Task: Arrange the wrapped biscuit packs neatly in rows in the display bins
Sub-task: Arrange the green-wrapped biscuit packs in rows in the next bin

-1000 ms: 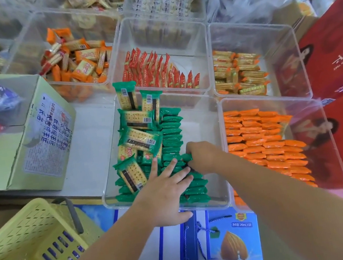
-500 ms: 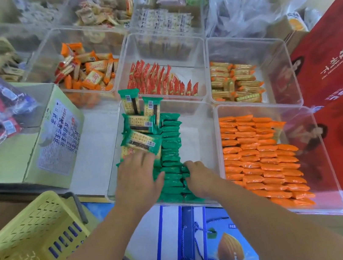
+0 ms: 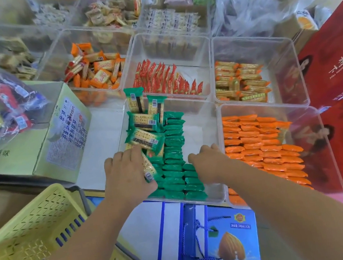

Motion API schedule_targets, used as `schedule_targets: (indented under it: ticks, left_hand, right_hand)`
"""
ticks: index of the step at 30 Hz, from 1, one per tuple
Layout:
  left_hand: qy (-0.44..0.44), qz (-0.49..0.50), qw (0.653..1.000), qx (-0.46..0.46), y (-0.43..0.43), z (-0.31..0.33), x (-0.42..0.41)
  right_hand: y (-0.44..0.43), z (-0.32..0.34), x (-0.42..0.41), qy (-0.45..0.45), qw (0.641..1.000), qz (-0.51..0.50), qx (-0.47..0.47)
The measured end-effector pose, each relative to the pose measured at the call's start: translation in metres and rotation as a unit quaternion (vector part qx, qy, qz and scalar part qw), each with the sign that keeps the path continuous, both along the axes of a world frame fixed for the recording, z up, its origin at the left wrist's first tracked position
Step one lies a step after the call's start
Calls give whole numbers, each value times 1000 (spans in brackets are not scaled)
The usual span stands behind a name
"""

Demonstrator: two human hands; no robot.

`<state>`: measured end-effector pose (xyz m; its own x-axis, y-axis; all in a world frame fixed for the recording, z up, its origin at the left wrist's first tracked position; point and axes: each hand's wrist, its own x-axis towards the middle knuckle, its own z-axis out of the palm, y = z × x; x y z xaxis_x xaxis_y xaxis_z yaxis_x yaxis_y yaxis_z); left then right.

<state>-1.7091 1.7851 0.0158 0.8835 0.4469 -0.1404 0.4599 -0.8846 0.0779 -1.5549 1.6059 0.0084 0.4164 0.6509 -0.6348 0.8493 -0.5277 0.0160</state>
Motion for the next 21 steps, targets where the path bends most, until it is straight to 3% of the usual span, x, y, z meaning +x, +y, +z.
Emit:
schedule_targets:
  ticks: [2,4,7,10,13,17,21]
  left_hand:
    - [-95,44,989,-105,-9,9,6]
    - [-142,78,954,-252,-21,17,21]
    - [-101,55,898,-425,-33,20,60]
    - [-11,40,859,-511,-37,10,102]
    - [41,23,867,-496,-40,0,136]
    - [129,-92,922,-352,-46,-14,163]
    - [212,-199,925,-245,-57,-20,170]
  right_hand:
    - [-11,-5,-1,-24,999,22,16]
    - [-22,-9,-6,-42,998,40,36]
    - [-34,-14,-10,-46,996,48,64]
    - [-45,-18,-11,-51,992,60,95]
    - [-50,-22,-13,-52,989,63,121]
    - [-51,-28,-14,-67,986,52,143]
    - [-51,-27,-14,-66,984,57,152]
